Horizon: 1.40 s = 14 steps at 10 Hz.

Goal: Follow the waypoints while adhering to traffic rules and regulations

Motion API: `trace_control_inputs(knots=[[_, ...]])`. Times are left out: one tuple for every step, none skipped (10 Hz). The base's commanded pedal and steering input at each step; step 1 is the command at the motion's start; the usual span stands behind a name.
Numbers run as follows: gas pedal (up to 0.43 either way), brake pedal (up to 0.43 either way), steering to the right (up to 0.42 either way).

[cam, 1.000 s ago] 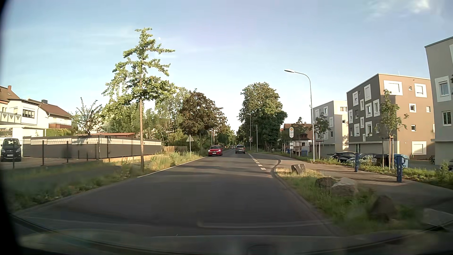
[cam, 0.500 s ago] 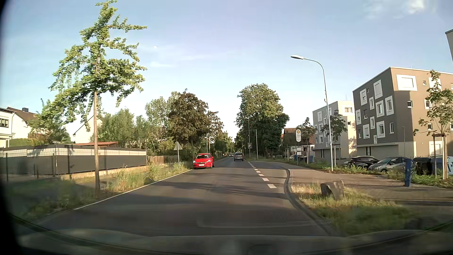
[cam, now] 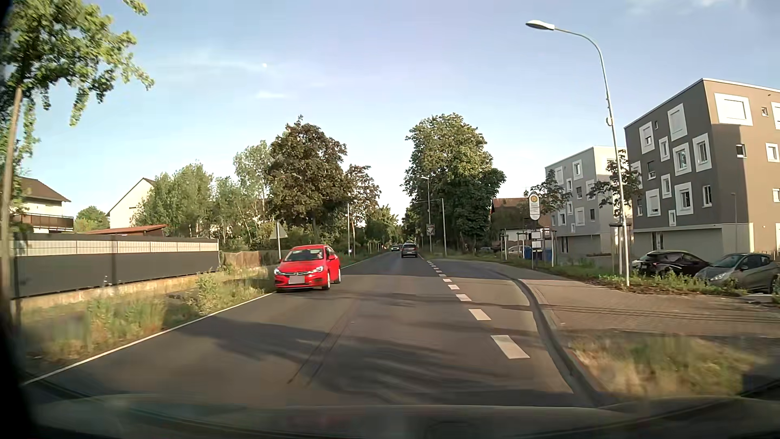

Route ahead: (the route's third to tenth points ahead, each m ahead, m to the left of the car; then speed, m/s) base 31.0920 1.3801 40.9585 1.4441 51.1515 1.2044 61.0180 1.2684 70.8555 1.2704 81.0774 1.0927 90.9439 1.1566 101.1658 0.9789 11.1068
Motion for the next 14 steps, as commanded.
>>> trace_control_inputs(knots=[[0.079,0.030,-0.008],[0.079,0.030,-0.008],[0.079,0.030,-0.008],[0.079,0.030,-0.008],[0.079,0.030,-0.006],[0.079,0.030,-0.006],[0.079,0.030,-0.005],[0.079,0.030,-0.004],[0.079,0.030,-0.004],[0.079,0.030,-0.003],[0.079,0.030,-0.003],[0.079,0.030,-0.002],[0.087,0.030,0.000],[0.087,0.030,0.004]])
